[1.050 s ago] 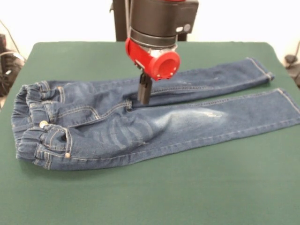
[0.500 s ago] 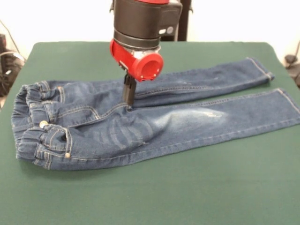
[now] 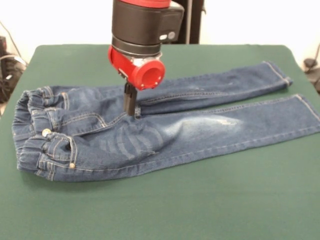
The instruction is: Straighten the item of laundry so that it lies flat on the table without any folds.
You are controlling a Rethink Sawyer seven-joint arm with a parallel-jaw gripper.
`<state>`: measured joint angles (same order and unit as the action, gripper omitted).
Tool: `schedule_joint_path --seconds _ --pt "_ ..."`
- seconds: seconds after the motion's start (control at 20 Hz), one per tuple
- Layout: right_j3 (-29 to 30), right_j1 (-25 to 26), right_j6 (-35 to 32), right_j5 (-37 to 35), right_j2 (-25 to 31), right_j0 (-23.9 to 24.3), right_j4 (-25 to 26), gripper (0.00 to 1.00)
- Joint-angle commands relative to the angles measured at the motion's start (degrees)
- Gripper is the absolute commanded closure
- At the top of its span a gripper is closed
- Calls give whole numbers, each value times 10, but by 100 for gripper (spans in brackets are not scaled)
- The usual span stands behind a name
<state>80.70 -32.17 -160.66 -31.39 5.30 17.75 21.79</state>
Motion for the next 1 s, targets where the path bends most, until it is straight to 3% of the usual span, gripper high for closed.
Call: schedule_joint_path --seconds 0.05,0.25,0.6,1.0 --pt "26 46 172 -61 86 13 33 100" --pt "11 54 207 -81 107 37 42 100" --pt "15 66 189 -63 110 46 64 100" --pt "-11 81 218 -89 134 68 83 100"
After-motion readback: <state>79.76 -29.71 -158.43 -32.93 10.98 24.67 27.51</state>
